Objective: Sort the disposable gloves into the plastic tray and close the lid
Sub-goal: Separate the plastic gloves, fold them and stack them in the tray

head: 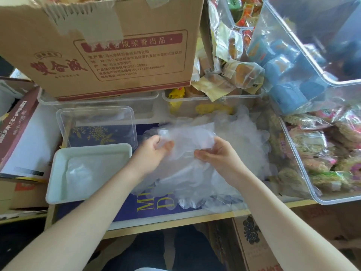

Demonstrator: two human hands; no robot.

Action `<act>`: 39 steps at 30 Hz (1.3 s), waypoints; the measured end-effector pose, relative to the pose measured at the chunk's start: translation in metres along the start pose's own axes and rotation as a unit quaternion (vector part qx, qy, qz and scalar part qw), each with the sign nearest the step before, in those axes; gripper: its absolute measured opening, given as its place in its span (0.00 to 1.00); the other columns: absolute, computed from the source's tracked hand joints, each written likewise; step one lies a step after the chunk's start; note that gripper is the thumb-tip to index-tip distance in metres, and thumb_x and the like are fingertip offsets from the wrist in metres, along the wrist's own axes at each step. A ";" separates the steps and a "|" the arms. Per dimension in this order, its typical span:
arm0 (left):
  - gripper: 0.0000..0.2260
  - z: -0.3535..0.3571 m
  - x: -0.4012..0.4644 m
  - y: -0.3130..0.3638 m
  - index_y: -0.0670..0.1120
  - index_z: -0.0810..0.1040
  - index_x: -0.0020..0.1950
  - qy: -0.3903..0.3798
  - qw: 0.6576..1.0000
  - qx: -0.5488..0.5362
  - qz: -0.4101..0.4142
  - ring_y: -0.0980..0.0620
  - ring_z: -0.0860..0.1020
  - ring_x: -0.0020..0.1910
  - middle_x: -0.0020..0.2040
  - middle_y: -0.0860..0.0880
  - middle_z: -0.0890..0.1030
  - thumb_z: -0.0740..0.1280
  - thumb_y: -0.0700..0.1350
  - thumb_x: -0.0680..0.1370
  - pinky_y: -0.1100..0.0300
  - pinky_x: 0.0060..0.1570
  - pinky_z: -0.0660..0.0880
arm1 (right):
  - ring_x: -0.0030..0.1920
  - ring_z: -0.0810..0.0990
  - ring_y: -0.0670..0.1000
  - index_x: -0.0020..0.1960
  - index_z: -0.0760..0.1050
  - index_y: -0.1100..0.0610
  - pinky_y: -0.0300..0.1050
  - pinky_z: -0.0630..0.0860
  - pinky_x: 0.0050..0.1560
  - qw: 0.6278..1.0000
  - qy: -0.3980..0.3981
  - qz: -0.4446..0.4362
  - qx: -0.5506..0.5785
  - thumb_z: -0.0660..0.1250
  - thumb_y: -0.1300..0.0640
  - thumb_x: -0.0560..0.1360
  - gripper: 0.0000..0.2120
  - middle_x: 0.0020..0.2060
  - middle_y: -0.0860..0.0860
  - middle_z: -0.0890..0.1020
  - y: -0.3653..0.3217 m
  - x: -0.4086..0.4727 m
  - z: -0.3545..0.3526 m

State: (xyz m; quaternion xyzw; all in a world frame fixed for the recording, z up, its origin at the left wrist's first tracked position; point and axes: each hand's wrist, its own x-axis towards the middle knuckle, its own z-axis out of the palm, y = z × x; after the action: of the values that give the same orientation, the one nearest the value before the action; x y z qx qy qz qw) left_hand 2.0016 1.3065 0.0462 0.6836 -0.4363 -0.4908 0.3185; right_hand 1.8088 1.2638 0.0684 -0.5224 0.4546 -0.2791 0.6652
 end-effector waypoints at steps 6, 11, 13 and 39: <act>0.40 0.022 -0.001 -0.004 0.54 0.72 0.66 -0.052 0.979 -0.190 -0.058 0.50 0.75 0.63 0.63 0.51 0.77 0.68 0.73 0.60 0.47 0.65 0.69 | 0.35 0.81 0.45 0.48 0.76 0.59 0.38 0.77 0.36 0.998 -0.064 -0.003 0.017 0.65 0.72 0.73 0.09 0.34 0.48 0.83 0.002 -0.006 -0.022; 0.10 0.039 -0.005 -0.004 0.45 0.79 0.52 -0.018 0.967 -0.244 -0.067 0.58 0.81 0.38 0.42 0.50 0.84 0.67 0.50 0.75 0.67 0.37 0.75 | 0.32 0.79 0.43 0.45 0.75 0.56 0.37 0.76 0.35 1.000 -0.029 0.007 -0.001 0.67 0.69 0.73 0.09 0.30 0.46 0.81 0.013 -0.003 -0.034; 0.05 0.041 -0.004 -0.006 0.46 0.78 0.50 0.038 0.978 -0.193 -0.066 0.57 0.80 0.38 0.42 0.51 0.83 0.63 0.41 0.78 0.67 0.38 0.75 | 0.37 0.80 0.46 0.49 0.76 0.56 0.39 0.76 0.38 0.999 -0.028 0.016 0.016 0.66 0.67 0.75 0.07 0.35 0.47 0.82 0.019 0.000 -0.036; 0.11 -0.043 -0.015 -0.039 0.40 0.71 0.43 0.268 0.951 0.151 -0.041 0.53 0.66 0.33 0.33 0.49 0.69 0.62 0.47 0.79 0.65 0.32 0.62 | 0.74 0.54 0.56 0.74 0.59 0.46 0.51 0.59 0.67 0.733 -0.116 -0.034 -0.670 0.47 0.40 0.78 0.26 0.76 0.51 0.54 0.111 0.034 -0.042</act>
State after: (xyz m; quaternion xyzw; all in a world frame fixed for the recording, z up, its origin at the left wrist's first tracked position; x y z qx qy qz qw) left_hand 2.0510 1.3369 0.0318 0.8475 -0.3754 -0.2306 0.2961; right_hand 1.7745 1.2502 -0.0489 -0.8760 0.4253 0.1380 0.1811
